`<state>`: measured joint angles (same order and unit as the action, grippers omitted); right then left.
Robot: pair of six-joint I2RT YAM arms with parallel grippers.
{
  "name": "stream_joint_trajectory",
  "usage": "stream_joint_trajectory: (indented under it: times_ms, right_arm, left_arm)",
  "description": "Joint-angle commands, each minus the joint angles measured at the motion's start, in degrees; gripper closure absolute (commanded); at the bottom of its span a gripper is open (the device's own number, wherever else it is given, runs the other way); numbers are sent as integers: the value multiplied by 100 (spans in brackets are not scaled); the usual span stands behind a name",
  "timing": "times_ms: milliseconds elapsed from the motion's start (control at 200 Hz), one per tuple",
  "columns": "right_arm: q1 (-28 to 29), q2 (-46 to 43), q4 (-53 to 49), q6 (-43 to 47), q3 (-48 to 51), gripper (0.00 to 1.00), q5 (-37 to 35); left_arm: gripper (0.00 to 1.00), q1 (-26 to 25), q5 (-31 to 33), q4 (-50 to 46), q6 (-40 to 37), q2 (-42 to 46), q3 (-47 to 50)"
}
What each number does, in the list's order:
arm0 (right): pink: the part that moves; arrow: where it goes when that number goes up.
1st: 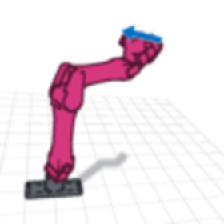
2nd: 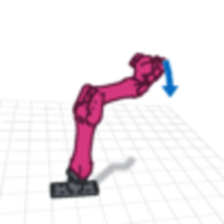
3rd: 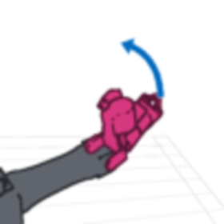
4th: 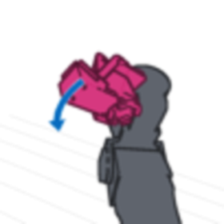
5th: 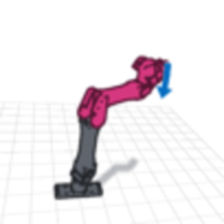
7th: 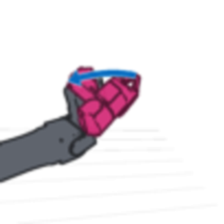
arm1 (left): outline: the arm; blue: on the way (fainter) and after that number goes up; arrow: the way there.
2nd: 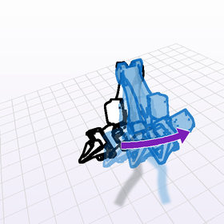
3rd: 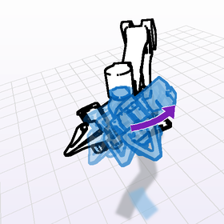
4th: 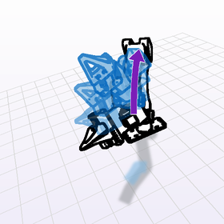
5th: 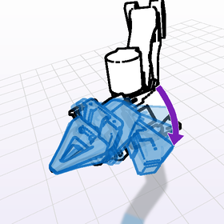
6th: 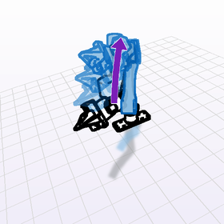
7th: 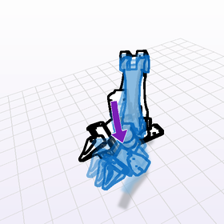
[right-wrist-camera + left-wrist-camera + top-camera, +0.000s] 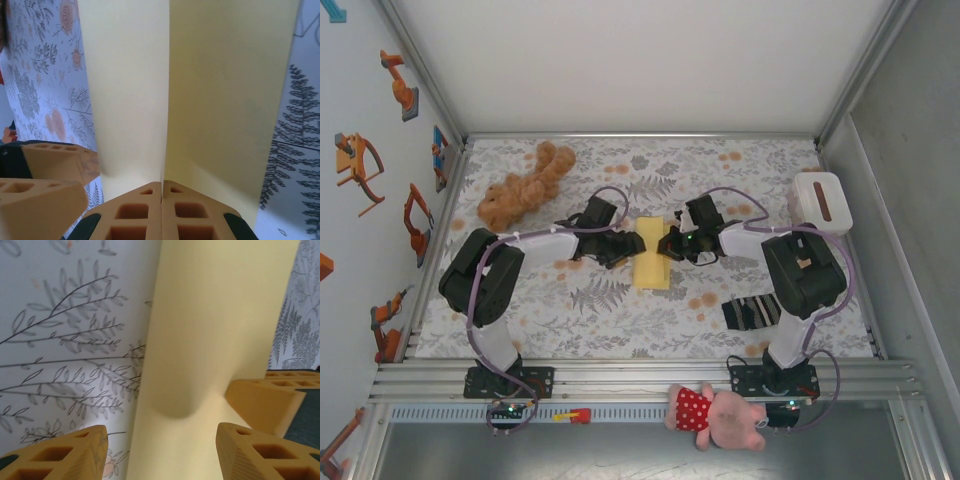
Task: Fold a paper plane with a square sheet of paper (pick it up from the middle)
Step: First fold in half a square sheet of paper at the center of the table.
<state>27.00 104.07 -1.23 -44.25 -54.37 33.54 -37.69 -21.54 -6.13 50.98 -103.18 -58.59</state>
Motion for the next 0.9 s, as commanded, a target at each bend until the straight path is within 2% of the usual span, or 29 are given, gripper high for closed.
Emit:
stream_joint_trajectory:
  times_ms: [0, 341, 601, 781, 896]
  right_arm:
    - [-53, -170, -166, 136, 84, 100, -76]
    - [-81, -158, -219, 87, 67, 100, -76]
    - [-99, -158, -280, 79, 76, 100, -84]
    - [-108, -313, -340, 70, 123, 100, -215]
    - [-120, -570, -544, 103, 111, 94, -498]
  left_arm:
    - [43, -61, 106, -357, -249, -186, -317]
    - [50, -140, 236, -830, -516, -630, -894]
    - [56, -164, 223, -957, -556, -844, -1030]
    - [59, -219, 453, -1177, -563, -1013, -1108]
    - [60, -290, 730, -1400, -604, -1179, -1178]
